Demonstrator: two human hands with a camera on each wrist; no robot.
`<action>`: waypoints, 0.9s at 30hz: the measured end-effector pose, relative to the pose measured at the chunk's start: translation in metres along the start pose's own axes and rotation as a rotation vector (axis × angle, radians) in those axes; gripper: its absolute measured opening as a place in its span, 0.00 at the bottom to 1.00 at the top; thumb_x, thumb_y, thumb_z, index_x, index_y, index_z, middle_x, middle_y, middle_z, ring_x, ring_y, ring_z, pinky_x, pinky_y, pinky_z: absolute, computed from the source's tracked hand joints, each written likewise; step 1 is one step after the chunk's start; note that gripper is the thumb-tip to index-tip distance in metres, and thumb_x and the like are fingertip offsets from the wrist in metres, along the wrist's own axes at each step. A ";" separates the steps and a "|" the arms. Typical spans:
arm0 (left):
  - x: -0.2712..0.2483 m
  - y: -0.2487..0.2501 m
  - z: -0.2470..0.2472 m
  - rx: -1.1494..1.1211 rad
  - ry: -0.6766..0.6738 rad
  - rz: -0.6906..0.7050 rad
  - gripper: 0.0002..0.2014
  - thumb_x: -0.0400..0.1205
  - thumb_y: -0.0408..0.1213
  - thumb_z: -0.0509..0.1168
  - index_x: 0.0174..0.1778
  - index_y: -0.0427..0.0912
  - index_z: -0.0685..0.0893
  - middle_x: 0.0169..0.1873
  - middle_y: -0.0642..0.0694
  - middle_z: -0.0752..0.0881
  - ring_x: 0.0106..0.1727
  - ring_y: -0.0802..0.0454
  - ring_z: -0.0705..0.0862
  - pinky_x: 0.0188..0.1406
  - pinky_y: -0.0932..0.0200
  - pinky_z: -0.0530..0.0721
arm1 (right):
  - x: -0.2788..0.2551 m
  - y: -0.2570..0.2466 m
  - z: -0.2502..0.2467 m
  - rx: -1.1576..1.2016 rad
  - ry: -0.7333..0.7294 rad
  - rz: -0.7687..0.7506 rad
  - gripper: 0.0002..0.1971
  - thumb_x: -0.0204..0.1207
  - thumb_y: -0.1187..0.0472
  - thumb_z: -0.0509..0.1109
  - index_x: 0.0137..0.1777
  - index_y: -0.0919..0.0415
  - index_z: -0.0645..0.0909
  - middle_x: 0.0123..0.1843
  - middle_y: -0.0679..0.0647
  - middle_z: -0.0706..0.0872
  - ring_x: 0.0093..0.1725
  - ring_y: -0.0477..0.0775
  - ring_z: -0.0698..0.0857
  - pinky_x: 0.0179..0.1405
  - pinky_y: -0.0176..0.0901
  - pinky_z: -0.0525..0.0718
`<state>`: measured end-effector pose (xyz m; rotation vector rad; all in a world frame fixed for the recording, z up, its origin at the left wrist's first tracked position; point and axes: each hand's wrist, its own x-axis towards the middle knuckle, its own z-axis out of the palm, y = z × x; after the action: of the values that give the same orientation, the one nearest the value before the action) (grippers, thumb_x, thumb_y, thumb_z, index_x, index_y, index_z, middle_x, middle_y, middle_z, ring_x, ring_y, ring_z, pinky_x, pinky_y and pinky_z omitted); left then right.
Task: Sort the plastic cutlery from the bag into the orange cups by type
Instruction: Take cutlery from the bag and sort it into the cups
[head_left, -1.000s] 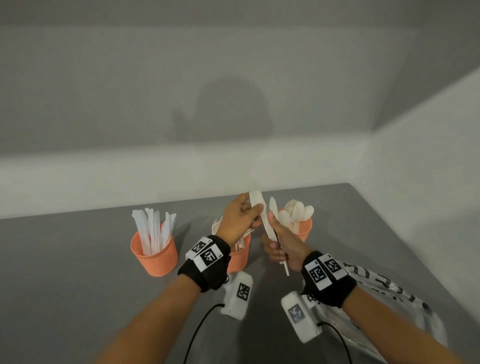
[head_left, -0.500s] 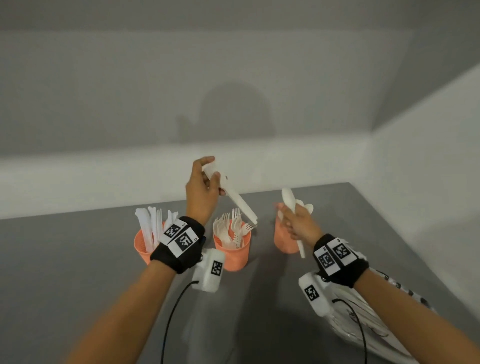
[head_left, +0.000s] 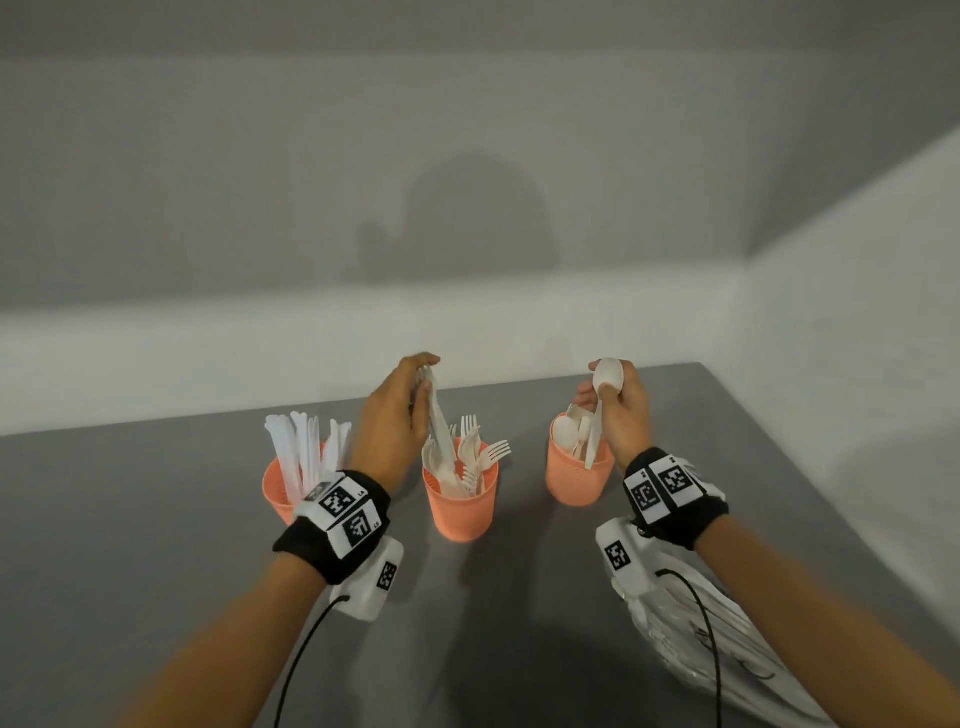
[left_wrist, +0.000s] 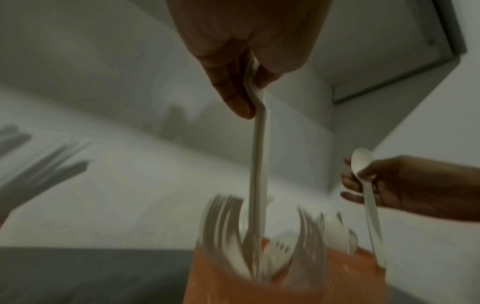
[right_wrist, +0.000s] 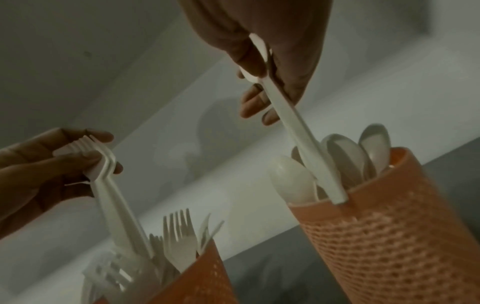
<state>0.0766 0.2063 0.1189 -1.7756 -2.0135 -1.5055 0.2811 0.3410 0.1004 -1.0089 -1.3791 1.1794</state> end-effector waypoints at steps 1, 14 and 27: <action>-0.006 -0.002 0.006 0.025 -0.032 -0.009 0.11 0.85 0.32 0.56 0.62 0.40 0.77 0.27 0.57 0.73 0.26 0.59 0.74 0.28 0.63 0.74 | -0.001 0.004 0.000 -0.001 0.009 0.003 0.23 0.75 0.79 0.49 0.44 0.50 0.75 0.34 0.56 0.80 0.26 0.43 0.82 0.39 0.45 0.83; -0.026 -0.014 0.033 0.143 -0.165 -0.004 0.15 0.82 0.38 0.53 0.59 0.39 0.80 0.41 0.40 0.84 0.40 0.43 0.82 0.41 0.56 0.78 | -0.003 -0.010 -0.005 0.025 0.065 -0.165 0.22 0.75 0.79 0.49 0.42 0.50 0.73 0.32 0.54 0.78 0.28 0.45 0.79 0.30 0.36 0.82; -0.029 -0.014 0.042 0.256 -0.264 -0.021 0.22 0.80 0.43 0.47 0.56 0.37 0.83 0.45 0.40 0.89 0.47 0.39 0.86 0.52 0.48 0.79 | 0.002 0.034 -0.010 -0.341 0.033 -0.097 0.13 0.76 0.78 0.57 0.44 0.64 0.81 0.43 0.55 0.85 0.47 0.53 0.82 0.54 0.40 0.75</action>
<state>0.0973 0.2152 0.0714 -1.9310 -2.2279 -1.0031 0.2899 0.3500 0.0669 -1.1768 -1.6183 0.8688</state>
